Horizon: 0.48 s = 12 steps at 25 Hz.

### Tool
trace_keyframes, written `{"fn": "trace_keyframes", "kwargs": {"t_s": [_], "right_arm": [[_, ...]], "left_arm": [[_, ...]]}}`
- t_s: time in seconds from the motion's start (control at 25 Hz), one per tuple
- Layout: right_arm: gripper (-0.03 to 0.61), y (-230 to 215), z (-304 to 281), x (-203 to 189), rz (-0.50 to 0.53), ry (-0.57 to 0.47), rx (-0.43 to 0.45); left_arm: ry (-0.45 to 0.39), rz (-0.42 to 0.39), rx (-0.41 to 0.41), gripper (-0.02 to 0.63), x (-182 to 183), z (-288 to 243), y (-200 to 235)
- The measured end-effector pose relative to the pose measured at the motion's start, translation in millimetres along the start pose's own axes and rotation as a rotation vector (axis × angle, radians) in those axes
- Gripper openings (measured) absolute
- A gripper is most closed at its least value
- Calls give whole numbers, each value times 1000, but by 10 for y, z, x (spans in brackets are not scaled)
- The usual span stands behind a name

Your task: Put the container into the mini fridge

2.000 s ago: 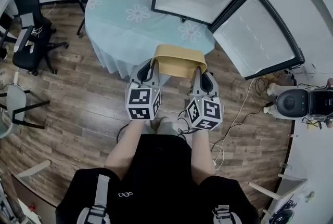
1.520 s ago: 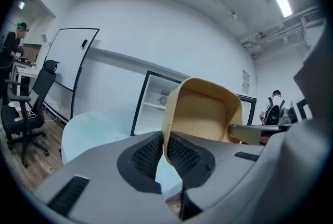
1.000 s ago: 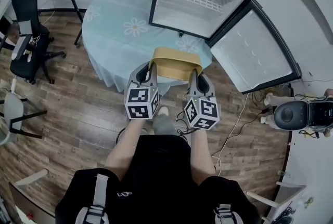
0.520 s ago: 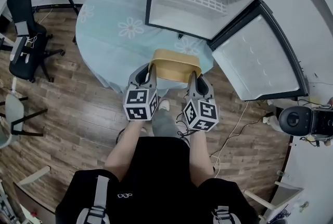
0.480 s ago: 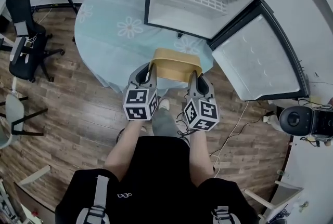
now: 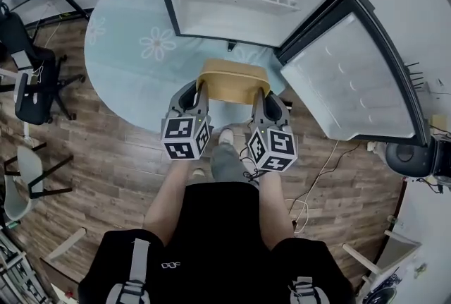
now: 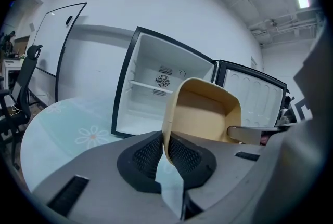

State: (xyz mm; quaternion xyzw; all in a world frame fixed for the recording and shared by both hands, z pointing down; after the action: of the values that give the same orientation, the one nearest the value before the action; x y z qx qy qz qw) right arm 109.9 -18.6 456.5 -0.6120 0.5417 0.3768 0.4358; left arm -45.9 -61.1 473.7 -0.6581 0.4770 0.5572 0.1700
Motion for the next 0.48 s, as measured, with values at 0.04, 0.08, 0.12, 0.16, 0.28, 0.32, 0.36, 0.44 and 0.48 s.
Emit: {"fn": "trace_keyframes", "kwargs": {"t_s": [0.04, 0.08, 0.12, 0.16, 0.28, 0.32, 0.36, 0.44, 0.48], "right_arm": [[26, -40, -49, 13, -1, 3, 1], [26, -83, -102, 27, -2, 7, 3], [26, -126, -157, 42, -4, 10, 5], [26, -167, -214, 57, -5, 14, 7], [26, -250, -383, 106, -6, 20, 24], [26, -263, -438, 122, -6, 22, 32], [26, -278, -490, 138, -5, 23, 40], [26, -320, -584, 174, -5, 25, 54], [26, -343, -628, 195, -5, 26, 60]], "left_arm": [[5, -1, 3, 29, 9, -64, -6], [11, -2, 6, 29, 18, -130, -14], [17, -3, 11, 29, 27, -197, -21], [22, -2, 17, 29, 34, -262, -26], [26, 19, 39, 23, 70, -421, -10], [24, 26, 47, 20, 88, -463, 5], [24, 30, 54, 20, 105, -504, 16], [24, 34, 66, 18, 140, -588, 22], [24, 35, 73, 19, 160, -627, 20]]}}
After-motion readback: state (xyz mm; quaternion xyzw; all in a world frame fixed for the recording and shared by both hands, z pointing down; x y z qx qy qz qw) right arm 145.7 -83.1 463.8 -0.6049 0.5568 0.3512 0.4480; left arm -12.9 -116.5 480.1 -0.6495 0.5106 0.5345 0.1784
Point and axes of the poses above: the fingertips, and each gripper's own axes: z backward along the fingers, y to its left, x out of its top, the point moved 1 cm from there along z, backward along the fingers, and after that the axes turned 4 degrees about -x, right-handed, at the moved point
